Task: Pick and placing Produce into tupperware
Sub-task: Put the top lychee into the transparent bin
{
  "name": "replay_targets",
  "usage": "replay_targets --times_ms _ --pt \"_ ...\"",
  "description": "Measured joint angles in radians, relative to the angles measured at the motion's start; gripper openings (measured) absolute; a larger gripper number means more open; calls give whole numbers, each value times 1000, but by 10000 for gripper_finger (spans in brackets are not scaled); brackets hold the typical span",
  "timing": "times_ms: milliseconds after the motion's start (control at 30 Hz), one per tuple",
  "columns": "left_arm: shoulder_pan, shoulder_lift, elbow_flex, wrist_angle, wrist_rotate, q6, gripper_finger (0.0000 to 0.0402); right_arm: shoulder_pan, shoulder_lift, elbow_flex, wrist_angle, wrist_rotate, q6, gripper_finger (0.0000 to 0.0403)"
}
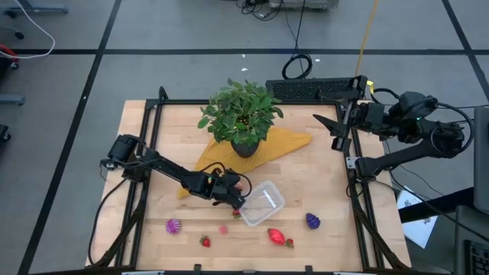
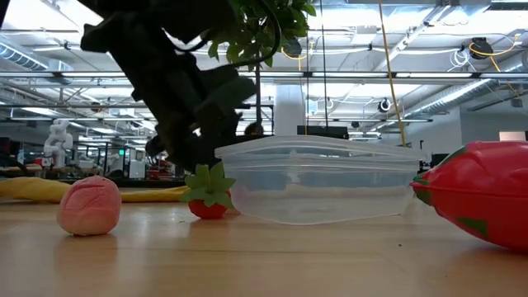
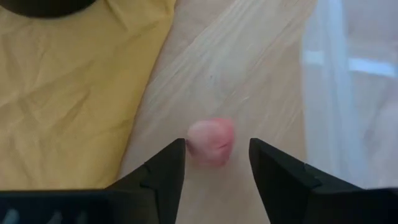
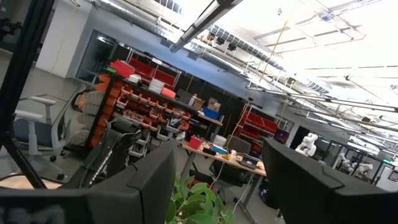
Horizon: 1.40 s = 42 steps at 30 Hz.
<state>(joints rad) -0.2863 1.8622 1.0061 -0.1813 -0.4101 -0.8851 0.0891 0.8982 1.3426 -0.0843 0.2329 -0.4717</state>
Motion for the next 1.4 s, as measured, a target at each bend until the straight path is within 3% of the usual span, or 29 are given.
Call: replay_targets --times_ms 233,767,1133,1400 --pt "26 44 2 29 55 -10 182 0 0 0 -2 0 0 228" --pt "27 35 0 38 55 9 181 0 0 0 -3 0 12 228" --pt "27 35 -1 34 49 16 126 0 0 0 -3 0 14 228" --pt "27 35 -1 35 45 15 128 0 0 0 -3 0 15 228"
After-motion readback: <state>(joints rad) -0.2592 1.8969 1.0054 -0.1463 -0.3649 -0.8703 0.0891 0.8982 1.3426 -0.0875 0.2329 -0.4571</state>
